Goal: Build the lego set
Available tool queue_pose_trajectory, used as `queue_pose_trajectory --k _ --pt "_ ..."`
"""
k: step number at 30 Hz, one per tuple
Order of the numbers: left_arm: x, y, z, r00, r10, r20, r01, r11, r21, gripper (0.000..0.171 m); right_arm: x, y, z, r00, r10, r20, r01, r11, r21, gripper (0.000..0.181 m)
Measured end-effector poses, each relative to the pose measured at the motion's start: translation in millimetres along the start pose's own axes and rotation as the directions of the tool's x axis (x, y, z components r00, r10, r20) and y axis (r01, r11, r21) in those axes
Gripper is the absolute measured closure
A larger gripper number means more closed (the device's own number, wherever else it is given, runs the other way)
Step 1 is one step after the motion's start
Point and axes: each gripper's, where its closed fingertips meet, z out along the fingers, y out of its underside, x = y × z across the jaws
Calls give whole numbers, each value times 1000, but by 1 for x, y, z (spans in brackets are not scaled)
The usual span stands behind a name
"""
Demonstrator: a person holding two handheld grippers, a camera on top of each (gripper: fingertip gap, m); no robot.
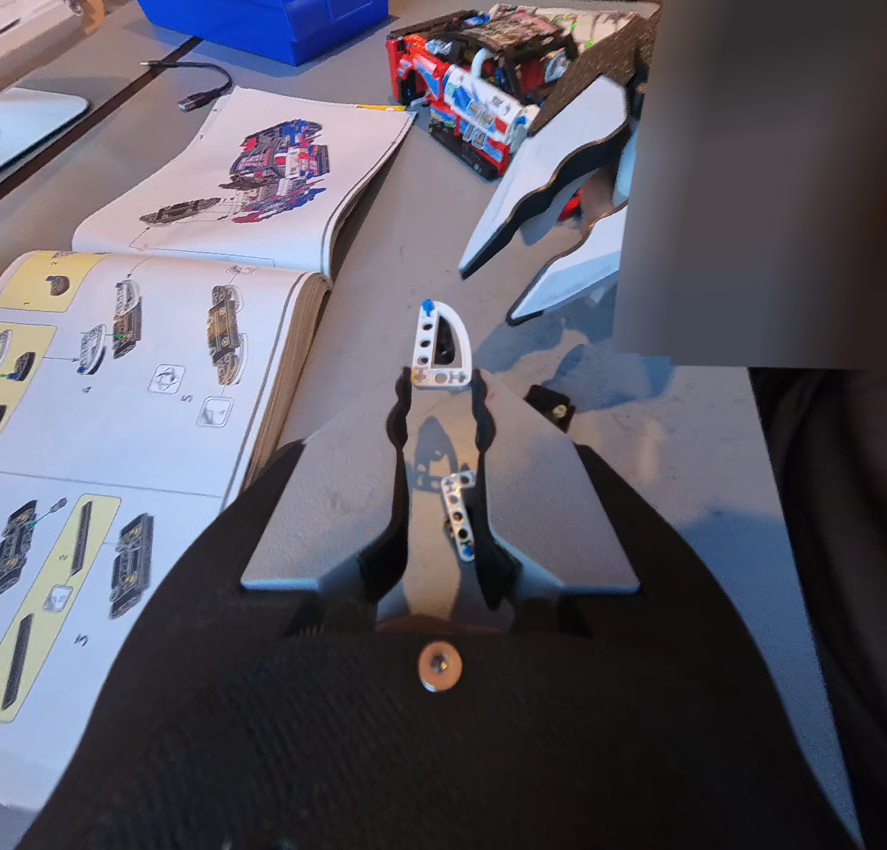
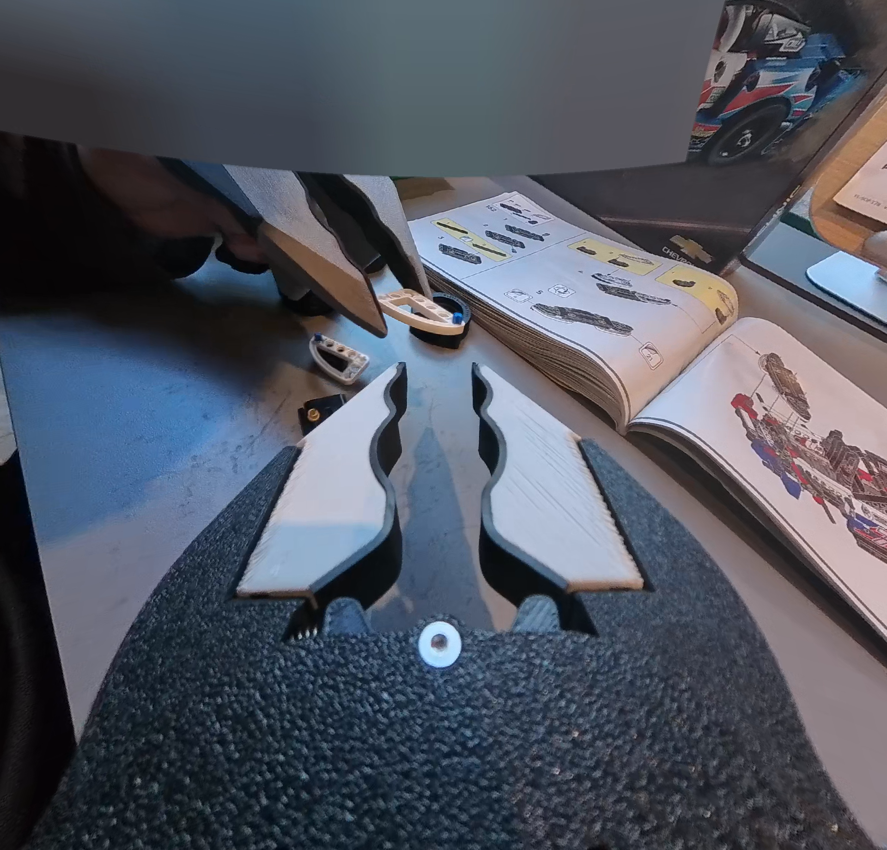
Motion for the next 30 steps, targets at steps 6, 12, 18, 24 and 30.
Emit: queue_pose_trajectory --k 6,12,18,24,30 --pt "-5 3 -1 1000 -1 22 2 1000 -17 149 6 -1 -3 999 24 -25 -23 1000 15 155" --pt "14 5 4 994 98 -40 -99 995 -31 149 -7 3 0 999 -7 52 8 1000 -15 150" --pt "42 15 11 964 225 -142 -237 969 -72 150 -38 13 -2 964 -100 244 118 991 -57 145" --pt "60 16 11 936 289 -199 -306 950 -57 150 -52 24 -8 927 -106 360 152 983 -103 150" --pt "61 16 11 932 305 -198 -322 945 -59 150 -54 27 -9 920 -97 379 153 981 -120 157"
